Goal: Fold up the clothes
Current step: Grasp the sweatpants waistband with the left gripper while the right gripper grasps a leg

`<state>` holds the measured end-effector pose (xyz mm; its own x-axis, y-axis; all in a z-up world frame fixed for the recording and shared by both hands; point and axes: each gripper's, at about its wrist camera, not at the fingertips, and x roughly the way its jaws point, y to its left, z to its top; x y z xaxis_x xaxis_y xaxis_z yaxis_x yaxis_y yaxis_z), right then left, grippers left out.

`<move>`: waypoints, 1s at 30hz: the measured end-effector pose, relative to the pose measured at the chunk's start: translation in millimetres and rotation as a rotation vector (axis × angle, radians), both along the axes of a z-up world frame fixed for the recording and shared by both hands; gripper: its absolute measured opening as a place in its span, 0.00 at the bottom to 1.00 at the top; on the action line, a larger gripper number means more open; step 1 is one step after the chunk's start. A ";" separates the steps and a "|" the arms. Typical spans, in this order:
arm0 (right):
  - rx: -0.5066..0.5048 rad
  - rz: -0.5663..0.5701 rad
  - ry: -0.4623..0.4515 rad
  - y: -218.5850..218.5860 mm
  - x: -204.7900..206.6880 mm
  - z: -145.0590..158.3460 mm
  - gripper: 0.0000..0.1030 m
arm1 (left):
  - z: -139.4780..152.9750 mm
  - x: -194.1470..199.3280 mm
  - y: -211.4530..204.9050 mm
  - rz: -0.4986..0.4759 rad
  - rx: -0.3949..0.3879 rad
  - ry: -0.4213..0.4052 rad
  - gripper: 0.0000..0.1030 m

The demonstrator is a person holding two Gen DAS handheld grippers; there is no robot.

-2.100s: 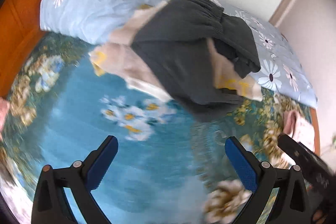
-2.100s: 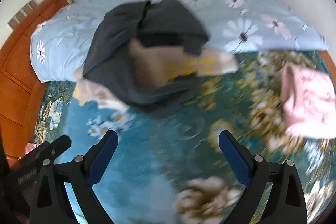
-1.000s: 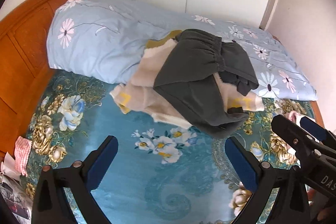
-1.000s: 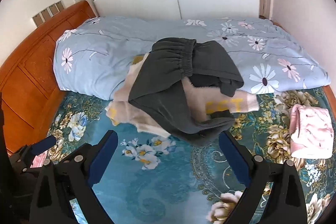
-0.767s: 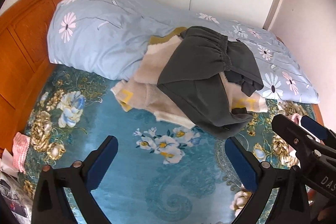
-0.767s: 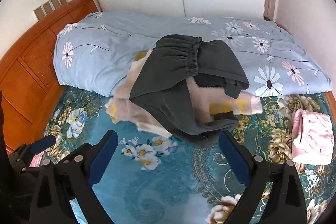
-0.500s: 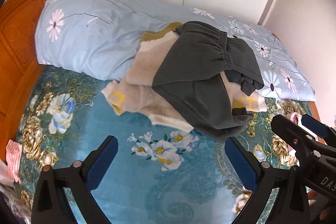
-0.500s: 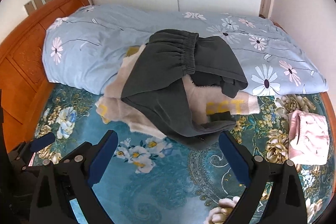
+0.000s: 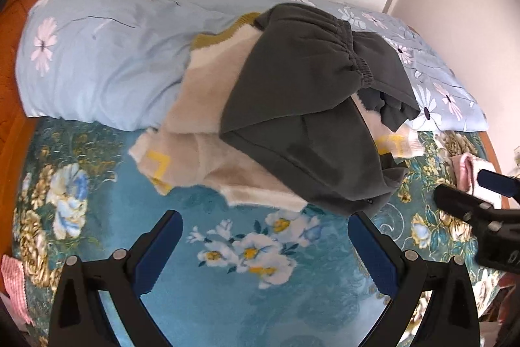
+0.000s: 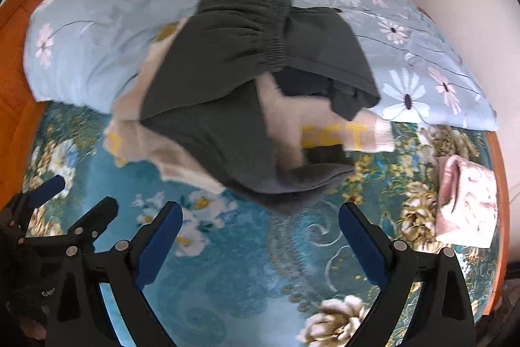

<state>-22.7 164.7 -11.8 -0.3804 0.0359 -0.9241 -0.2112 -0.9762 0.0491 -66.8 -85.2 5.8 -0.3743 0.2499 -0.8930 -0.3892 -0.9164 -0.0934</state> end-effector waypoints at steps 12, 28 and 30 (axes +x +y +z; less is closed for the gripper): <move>0.013 -0.101 -0.142 53.8 40.2 -30.0 0.94 | -26.6 -72.6 172.4 -0.389 -0.244 0.281 1.00; -0.042 -0.181 -0.131 74.2 101.3 -14.1 0.94 | 43.2 -161.9 168.0 -0.228 -0.086 0.242 0.09; -0.071 -0.154 -0.093 63.0 97.8 -6.9 0.94 | 78.6 -168.6 133.5 -0.138 0.032 0.223 0.08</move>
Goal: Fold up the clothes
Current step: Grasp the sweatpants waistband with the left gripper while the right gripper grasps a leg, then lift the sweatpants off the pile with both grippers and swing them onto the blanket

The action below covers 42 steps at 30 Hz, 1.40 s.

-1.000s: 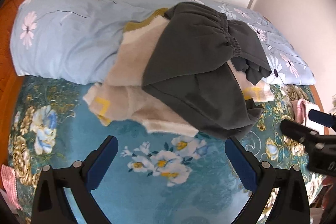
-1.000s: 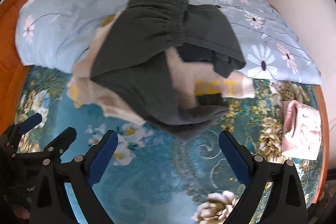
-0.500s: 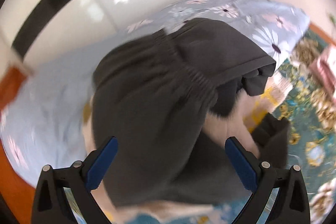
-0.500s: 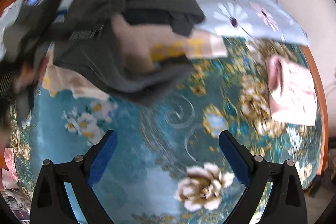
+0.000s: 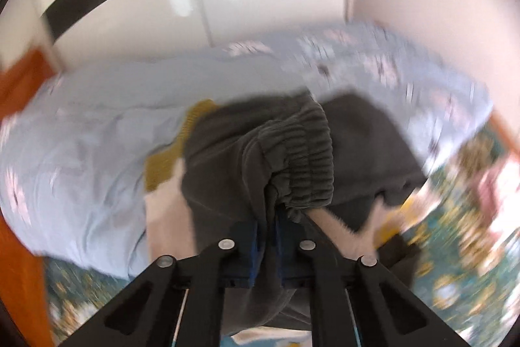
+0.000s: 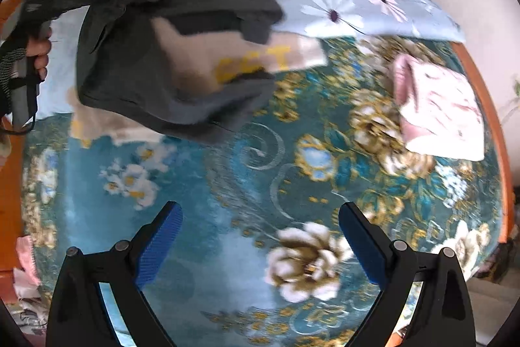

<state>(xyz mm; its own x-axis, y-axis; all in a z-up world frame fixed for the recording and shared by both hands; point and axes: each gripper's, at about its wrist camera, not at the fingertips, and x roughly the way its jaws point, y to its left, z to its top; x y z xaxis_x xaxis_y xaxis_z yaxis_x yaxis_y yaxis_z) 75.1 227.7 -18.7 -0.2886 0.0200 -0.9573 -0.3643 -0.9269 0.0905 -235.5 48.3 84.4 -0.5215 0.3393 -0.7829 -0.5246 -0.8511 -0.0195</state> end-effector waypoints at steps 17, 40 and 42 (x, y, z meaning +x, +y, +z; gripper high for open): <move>-0.170 0.034 0.182 -20.9 66.6 26.4 0.94 | -40.7 188.4 -299.1 0.748 0.337 -0.453 0.07; -0.982 -0.383 -0.033 -18.0 105.1 -175.4 0.93 | 97.6 277.9 -251.5 0.743 0.471 -0.370 0.07; -1.016 -0.415 -0.043 -31.3 96.3 -184.7 0.90 | 104.0 279.1 -250.2 0.732 0.459 -0.368 0.07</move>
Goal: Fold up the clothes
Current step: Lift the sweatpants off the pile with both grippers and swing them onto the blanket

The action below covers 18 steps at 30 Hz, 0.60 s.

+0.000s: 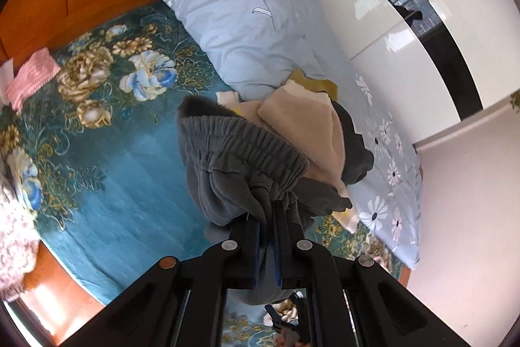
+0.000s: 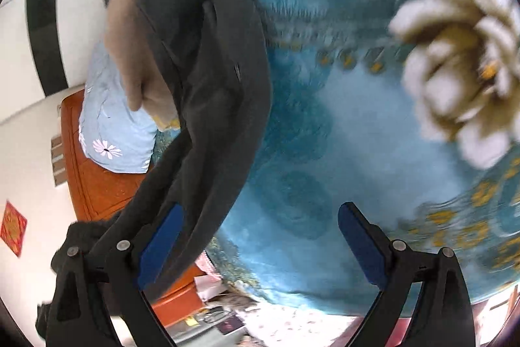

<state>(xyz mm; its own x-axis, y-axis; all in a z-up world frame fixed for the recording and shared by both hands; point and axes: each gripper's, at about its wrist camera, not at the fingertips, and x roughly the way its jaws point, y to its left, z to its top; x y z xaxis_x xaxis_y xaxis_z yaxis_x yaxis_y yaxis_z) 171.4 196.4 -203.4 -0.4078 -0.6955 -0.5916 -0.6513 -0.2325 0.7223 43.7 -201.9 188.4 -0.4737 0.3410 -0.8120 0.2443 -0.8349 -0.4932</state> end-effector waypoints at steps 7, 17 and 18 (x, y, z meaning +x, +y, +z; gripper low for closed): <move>-0.065 -0.184 -0.058 -14.1 -24.9 -23.2 0.77 | 9.2 -17.0 -21.2 -0.027 0.026 -0.010 0.07; -0.135 -0.317 -0.091 -11.0 -76.0 -30.4 0.06 | 5.5 -60.4 -62.3 -0.030 0.031 -0.020 0.07; -0.128 -0.325 -0.077 -7.0 -78.7 -24.8 0.05 | 3.7 -69.2 -65.0 -0.029 0.026 -0.022 0.07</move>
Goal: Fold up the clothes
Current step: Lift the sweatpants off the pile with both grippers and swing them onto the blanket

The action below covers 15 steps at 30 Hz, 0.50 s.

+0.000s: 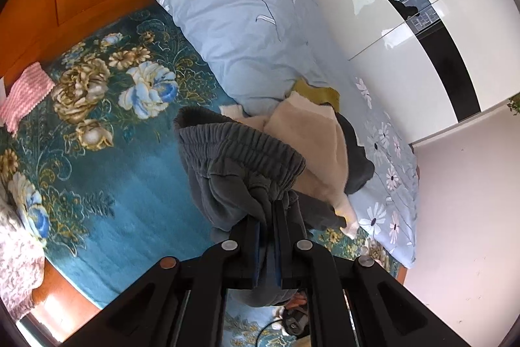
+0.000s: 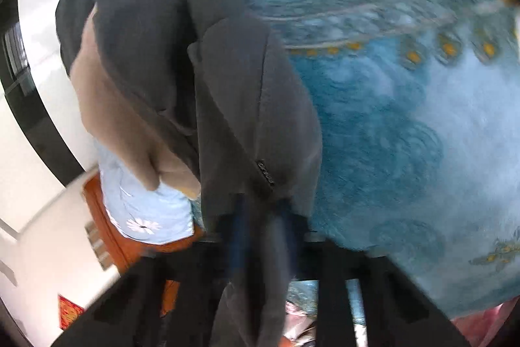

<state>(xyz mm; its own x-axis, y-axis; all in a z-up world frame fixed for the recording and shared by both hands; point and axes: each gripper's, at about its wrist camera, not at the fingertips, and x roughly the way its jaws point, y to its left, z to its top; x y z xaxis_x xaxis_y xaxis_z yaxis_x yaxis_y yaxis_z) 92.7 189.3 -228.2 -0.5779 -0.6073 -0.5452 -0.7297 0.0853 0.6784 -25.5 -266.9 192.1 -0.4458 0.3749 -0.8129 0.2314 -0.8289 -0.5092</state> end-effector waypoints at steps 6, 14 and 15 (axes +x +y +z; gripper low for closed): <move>0.165 -0.068 0.171 82.8 -15.7 84.5 0.00 | -11.8 -57.4 13.3 -0.027 -0.003 -0.023 0.07; 0.506 0.044 0.386 191.8 -14.6 240.0 0.01 | 16.7 -95.2 79.3 -0.120 0.126 0.064 0.06; 0.512 0.068 0.383 190.2 -11.5 238.4 0.01 | 19.9 -94.4 82.6 -0.128 0.127 0.066 0.06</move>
<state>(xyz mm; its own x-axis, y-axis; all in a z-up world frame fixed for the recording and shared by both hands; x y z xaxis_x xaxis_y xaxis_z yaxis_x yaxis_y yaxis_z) 81.2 379.5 10.1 -0.7585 -0.3666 -0.5387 -0.4205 -0.3561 0.8345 -119.9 -184.3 212.0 -0.4383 0.5294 -0.7264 0.0910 -0.7778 -0.6218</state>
